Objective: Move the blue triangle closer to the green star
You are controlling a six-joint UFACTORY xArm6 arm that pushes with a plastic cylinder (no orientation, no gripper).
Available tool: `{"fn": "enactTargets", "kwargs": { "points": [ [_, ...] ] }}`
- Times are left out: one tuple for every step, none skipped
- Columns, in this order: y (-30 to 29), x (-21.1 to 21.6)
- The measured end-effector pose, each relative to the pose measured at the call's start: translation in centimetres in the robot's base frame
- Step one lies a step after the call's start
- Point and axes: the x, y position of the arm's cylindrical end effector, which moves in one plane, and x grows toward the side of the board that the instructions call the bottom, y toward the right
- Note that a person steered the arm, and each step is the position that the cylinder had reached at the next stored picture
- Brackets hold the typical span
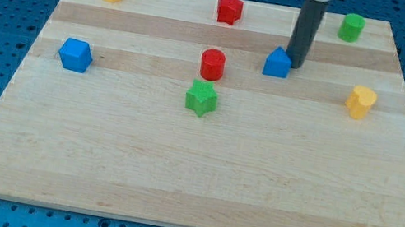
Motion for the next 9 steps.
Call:
{"fn": "enactTargets", "kwargs": {
  "points": [
    [-2.4,-0.1],
    [-4.4,-0.1],
    [-6.0,0.1],
    [-6.3,1.3],
    [-6.3,2.6],
    [-6.3,4.0],
    [-6.3,5.5],
    [-6.2,7.5],
    [-6.2,8.9]
  ]
}}
